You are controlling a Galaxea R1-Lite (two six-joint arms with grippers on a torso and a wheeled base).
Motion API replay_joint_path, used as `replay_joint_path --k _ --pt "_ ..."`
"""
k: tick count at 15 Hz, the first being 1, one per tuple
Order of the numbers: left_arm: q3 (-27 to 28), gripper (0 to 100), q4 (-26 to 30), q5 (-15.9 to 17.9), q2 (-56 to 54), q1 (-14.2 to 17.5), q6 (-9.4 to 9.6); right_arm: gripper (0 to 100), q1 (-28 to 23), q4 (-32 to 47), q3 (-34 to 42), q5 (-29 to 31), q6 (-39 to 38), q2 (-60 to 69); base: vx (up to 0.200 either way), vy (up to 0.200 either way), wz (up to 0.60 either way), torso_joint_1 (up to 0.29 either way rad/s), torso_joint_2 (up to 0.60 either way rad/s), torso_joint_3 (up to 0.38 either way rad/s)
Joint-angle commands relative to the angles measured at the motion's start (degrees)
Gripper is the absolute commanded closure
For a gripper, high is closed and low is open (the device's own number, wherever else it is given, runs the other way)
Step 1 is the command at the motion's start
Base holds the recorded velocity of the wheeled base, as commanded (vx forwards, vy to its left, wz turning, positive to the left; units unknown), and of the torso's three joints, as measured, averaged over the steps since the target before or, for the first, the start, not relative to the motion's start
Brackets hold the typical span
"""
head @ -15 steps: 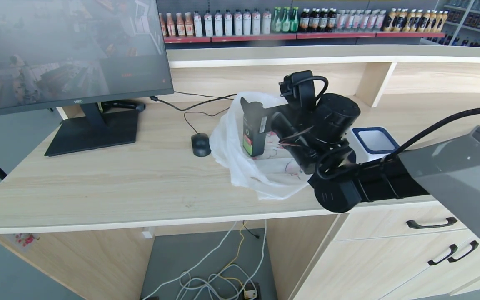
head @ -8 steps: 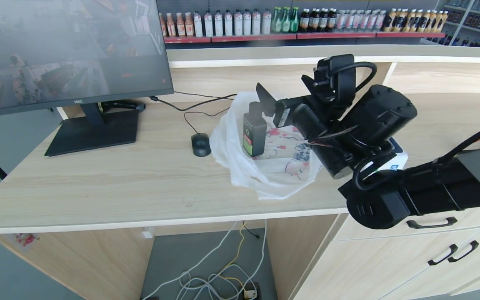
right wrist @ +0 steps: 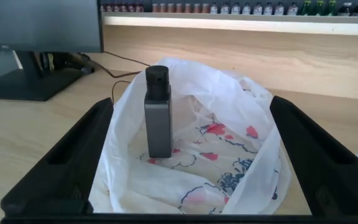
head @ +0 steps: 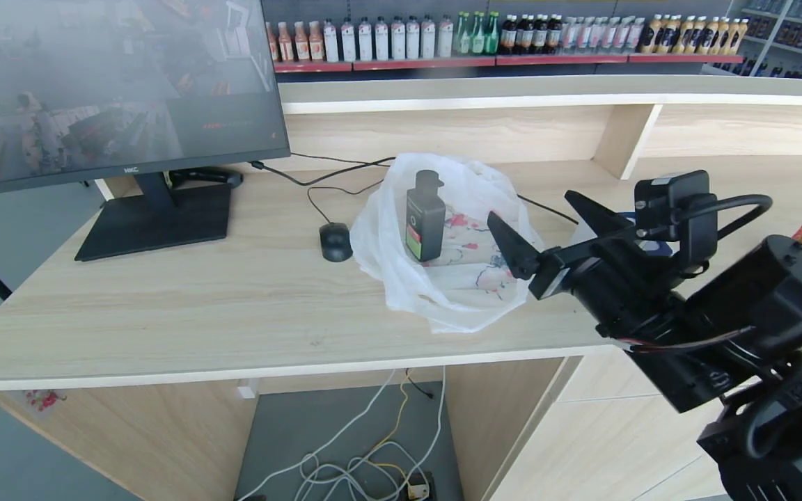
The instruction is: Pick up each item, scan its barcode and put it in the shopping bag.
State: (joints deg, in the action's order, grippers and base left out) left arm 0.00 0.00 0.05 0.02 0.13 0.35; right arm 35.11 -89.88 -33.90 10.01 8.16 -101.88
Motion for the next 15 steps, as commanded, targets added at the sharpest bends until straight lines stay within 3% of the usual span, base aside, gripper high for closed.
replay_joint_path --k 1,4,15 --pt "0.0 0 0.0 0.04 -0.02 0.04 -0.18 0 0.49 -0.12 3.67 0.01 -0.42 4.23 0.0 0.0 0.0 0.0 0.0 0.0" --pt "0.0 0 0.0 -0.05 -0.02 0.04 -0.27 0 2.33 -0.12 8.24 0.19 -0.6 5.9 0.0 0.0 0.0 0.0 0.0 0.0" --pt "0.0 0 0.0 -0.05 -0.02 0.04 -0.27 0 1.89 -0.12 9.56 0.27 -1.83 6.87 0.0 -0.2 0.0 0.002 0.0 0.004"
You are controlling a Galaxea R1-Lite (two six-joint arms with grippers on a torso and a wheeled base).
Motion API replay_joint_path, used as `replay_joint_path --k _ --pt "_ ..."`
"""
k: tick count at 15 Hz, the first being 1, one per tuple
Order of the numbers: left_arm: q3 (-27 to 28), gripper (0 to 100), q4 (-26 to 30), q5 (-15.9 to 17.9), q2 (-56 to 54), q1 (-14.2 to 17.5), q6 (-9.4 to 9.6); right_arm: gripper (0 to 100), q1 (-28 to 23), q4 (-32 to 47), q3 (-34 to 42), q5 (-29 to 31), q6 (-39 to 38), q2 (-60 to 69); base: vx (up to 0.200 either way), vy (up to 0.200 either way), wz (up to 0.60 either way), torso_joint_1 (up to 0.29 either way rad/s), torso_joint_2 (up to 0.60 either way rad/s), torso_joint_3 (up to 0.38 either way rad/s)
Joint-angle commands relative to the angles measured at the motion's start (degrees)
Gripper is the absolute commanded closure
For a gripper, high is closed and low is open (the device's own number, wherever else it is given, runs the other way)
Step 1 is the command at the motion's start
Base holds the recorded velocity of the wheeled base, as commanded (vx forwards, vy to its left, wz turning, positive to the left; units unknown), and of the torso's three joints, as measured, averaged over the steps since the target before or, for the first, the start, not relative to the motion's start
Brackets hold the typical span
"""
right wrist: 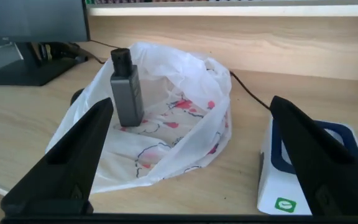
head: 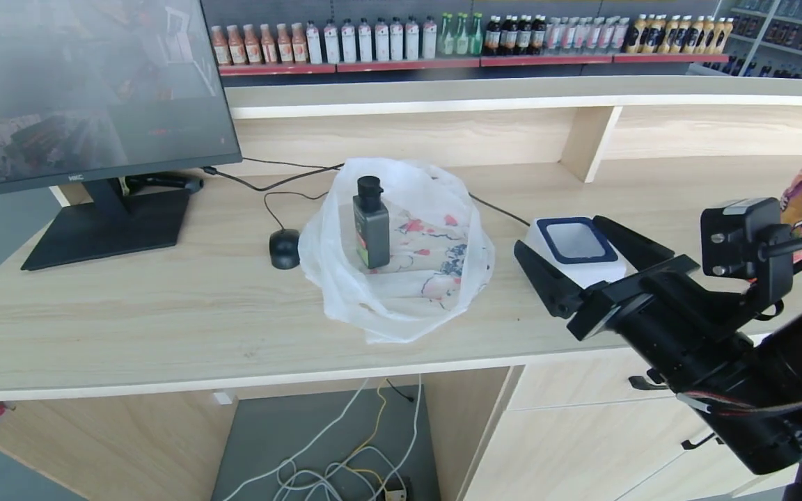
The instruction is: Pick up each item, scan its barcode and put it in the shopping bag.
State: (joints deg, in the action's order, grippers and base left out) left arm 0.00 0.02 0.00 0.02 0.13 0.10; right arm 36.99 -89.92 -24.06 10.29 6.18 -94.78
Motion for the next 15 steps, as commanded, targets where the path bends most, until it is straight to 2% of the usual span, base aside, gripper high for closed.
replay_joint_path --k 1,9,11,15 --pt "0.0 0 -0.02 0.0 -0.02 0.04 -0.01 0 0.02 -0.08 -1.16 -0.01 0.15 -0.84 0.0 -0.2 0.0 0.002 0.01 0.002" --pt "0.0 0 -0.02 0.0 -0.02 0.04 -0.1 0 -0.07 -0.08 -0.9 0.08 0.15 -0.84 0.0 -0.2 0.0 0.001 0.0 0.003" --pt "0.0 0 -0.02 0.0 -0.02 0.04 -0.1 0 -0.07 -0.08 -0.81 0.08 0.15 -0.67 0.0 -0.2 0.6 0.005 0.0 0.002" --pt "0.0 0 -0.02 0.0 -0.02 0.04 -0.19 0 -0.07 -0.08 0.25 0.08 0.15 -0.49 0.0 -0.2 0.0 0.004 0.0 0.002"
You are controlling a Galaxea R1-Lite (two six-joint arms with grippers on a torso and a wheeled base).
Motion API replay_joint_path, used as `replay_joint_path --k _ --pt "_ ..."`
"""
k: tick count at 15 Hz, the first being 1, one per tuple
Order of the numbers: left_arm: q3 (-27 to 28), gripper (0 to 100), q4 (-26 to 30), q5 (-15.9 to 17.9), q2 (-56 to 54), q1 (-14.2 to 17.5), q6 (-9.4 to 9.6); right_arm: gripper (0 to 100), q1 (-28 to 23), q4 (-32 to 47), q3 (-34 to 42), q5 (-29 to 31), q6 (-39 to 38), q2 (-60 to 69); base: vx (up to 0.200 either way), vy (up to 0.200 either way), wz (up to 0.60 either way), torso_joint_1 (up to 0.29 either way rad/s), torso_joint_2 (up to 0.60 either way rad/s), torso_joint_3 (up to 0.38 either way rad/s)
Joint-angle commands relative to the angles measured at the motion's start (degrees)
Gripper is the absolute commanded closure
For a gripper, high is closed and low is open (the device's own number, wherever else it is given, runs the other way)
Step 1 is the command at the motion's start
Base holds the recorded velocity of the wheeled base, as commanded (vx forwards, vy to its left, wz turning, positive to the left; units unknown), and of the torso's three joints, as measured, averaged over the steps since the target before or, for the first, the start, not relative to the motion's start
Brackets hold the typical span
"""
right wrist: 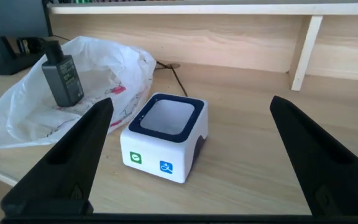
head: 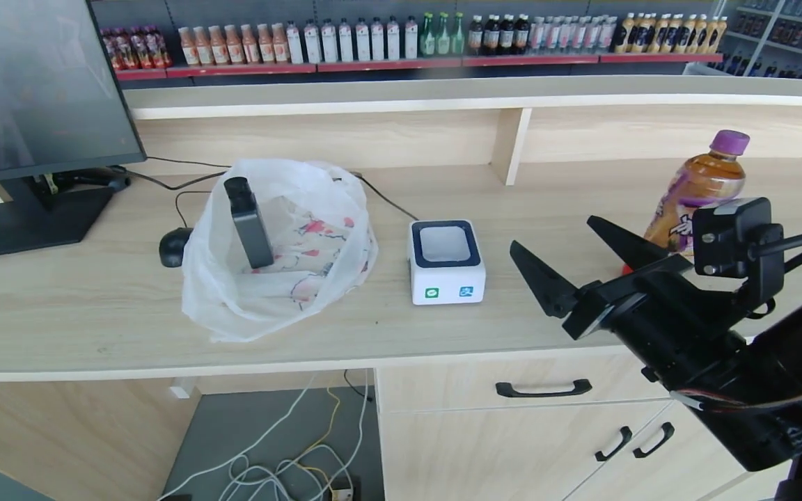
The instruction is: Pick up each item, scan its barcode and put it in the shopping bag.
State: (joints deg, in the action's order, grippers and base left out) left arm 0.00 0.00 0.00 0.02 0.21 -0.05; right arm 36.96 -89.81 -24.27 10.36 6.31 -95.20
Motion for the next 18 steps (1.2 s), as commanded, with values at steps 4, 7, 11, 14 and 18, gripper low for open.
replay_joint_path --k 4,7,11,14,18 --pt "0.0 0 0.0 0.0 -0.02 -0.03 -0.04 0 -0.05 -0.19 0.54 0.01 0.01 0.27 0.0 -0.2 0.0 0.002 0.0 0.004" --pt "0.0 0 0.0 0.0 -0.02 -0.03 -0.04 0 -0.05 -0.19 0.63 0.01 0.01 0.36 0.0 -0.2 0.0 0.004 0.0 0.002" --pt "0.0 0 0.0 0.0 -0.02 -0.03 -0.04 0 -0.05 -0.19 1.68 0.01 0.01 0.89 0.0 -0.2 0.0 0.004 0.01 0.002" --pt "0.0 0 0.0 0.0 -0.02 -0.03 -0.13 0 -0.05 -0.19 3.44 0.01 0.01 1.15 0.0 -0.2 0.0 0.005 0.0 0.002" --pt "0.0 0 0.0 0.0 -0.02 -0.03 0.22 0 0.13 -0.19 2.39 0.01 0.1 -0.25 0.0 -0.05 0.0 0.001 0.0 0.001"
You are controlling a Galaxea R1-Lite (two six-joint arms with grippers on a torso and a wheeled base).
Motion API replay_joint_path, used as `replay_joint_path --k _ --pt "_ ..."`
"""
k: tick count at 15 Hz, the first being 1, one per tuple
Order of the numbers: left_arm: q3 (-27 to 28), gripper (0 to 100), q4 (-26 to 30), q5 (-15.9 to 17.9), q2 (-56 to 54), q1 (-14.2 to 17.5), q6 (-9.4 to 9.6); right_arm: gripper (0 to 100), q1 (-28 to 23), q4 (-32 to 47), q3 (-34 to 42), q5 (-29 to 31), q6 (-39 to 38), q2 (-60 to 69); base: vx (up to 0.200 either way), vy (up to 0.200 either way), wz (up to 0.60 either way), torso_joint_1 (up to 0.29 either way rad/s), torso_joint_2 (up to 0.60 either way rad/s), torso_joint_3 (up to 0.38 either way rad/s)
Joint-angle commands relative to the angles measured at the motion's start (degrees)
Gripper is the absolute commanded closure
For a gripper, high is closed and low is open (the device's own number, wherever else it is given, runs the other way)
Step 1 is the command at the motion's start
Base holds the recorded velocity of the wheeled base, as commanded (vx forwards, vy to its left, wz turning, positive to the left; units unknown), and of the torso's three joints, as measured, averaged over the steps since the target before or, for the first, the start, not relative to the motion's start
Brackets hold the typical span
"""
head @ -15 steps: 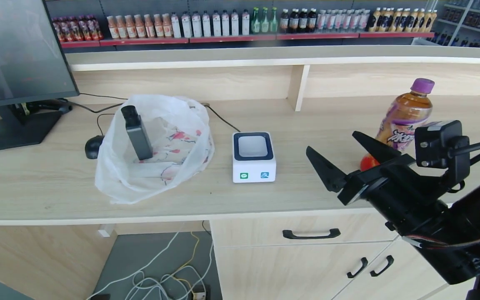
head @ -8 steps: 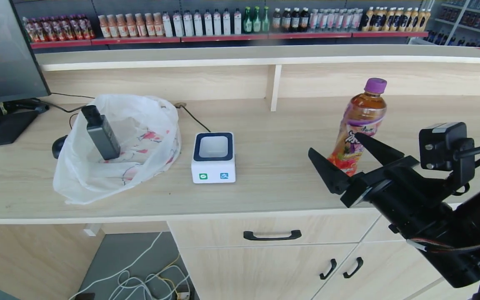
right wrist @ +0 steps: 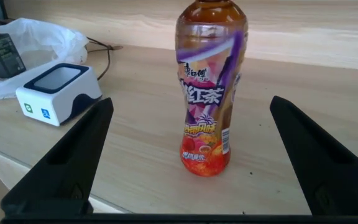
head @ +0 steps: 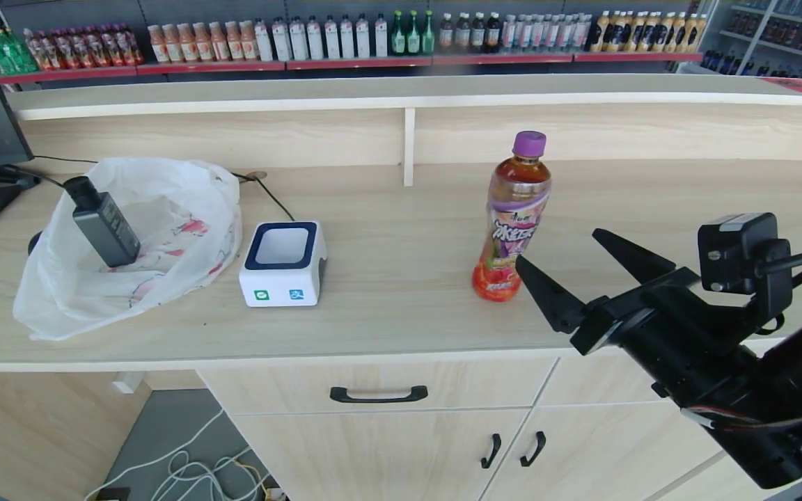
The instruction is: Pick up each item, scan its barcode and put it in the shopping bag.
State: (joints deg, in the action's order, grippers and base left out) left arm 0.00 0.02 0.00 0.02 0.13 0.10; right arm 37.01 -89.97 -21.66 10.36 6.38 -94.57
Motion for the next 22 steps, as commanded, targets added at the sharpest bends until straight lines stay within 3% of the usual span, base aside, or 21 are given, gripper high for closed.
replay_joint_path --k 1,5,13,22 --pt "0.0 0 -0.02 0.0 -0.02 0.04 0.08 0 0.34 -0.03 -0.93 0.01 0.04 -1.58 0.0 0.0 0.0 0.0 0.0 0.0" --pt "0.0 0 -0.02 0.0 -0.02 0.04 0.08 0 2.45 -0.03 -3.91 0.1 1.97 -4.3 0.0 0.0 0.0 0.0 0.0 0.0" --pt "0.0 0 -0.02 0.0 -0.02 0.04 0.08 0 4.91 -0.03 -7.6 11.87 0.92 -9.05 0.0 0.0 0.0 0.0 0.0 0.0" --pt "0.0 0 -0.02 0.0 -0.02 0.04 0.08 0 3.95 -0.03 -13.76 12.49 1.1 -16.52 0.0 0.0 0.0 0.0 0.0 0.0"
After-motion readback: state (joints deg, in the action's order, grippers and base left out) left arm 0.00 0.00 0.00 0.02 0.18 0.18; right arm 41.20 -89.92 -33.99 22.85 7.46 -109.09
